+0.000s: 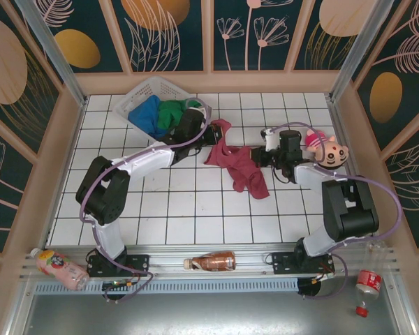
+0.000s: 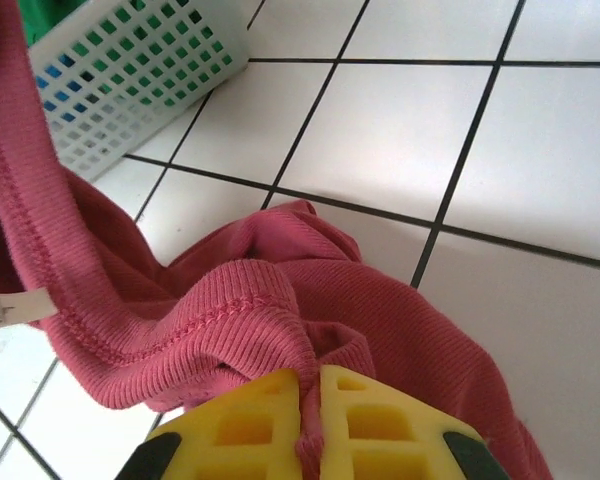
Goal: Fold and stack the tank tops
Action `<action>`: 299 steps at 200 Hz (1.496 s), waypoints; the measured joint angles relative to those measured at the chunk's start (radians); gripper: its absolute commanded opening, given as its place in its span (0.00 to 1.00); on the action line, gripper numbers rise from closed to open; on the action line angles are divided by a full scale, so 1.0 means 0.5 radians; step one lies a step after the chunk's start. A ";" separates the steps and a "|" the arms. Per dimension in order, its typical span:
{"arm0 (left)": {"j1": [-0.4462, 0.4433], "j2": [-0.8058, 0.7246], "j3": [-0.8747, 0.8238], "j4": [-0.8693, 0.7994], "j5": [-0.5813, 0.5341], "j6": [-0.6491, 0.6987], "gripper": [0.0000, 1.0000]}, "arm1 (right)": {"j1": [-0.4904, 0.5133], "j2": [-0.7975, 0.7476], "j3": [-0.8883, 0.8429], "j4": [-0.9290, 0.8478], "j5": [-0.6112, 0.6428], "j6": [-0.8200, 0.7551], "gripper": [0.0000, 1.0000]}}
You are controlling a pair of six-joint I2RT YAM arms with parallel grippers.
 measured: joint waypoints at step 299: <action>0.018 0.075 0.820 -0.171 -0.301 0.964 0.03 | -0.213 -0.861 0.607 -0.620 0.482 -1.379 0.00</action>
